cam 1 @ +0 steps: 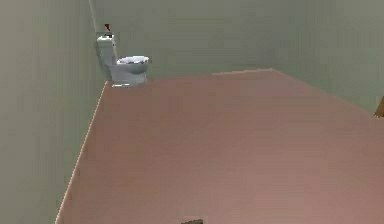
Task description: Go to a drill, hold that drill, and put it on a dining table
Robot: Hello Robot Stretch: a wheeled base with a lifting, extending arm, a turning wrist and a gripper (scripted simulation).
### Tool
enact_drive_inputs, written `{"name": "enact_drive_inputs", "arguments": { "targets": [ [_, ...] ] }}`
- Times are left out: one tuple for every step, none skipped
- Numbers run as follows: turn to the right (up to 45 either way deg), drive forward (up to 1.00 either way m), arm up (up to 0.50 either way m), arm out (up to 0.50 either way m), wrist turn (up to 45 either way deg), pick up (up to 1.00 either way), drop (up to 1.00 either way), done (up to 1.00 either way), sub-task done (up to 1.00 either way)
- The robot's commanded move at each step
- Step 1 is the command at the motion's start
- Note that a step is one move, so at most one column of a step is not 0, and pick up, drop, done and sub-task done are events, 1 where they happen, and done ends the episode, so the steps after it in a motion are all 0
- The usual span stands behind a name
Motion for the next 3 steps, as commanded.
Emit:
{"name": "enact_drive_inputs", "arguments": {
  "targets": [
    [45.0,0.0,0.0,0.0,0.0,0.0,0.0,0.0,0.0],
    [9.0,0.0,0.0,0.0,0.0,0.0,0.0,0.0,0.0],
    [0.0,1.0,0.0,0.0,0.0,0.0,0.0,0.0,0.0]
  ]
}}
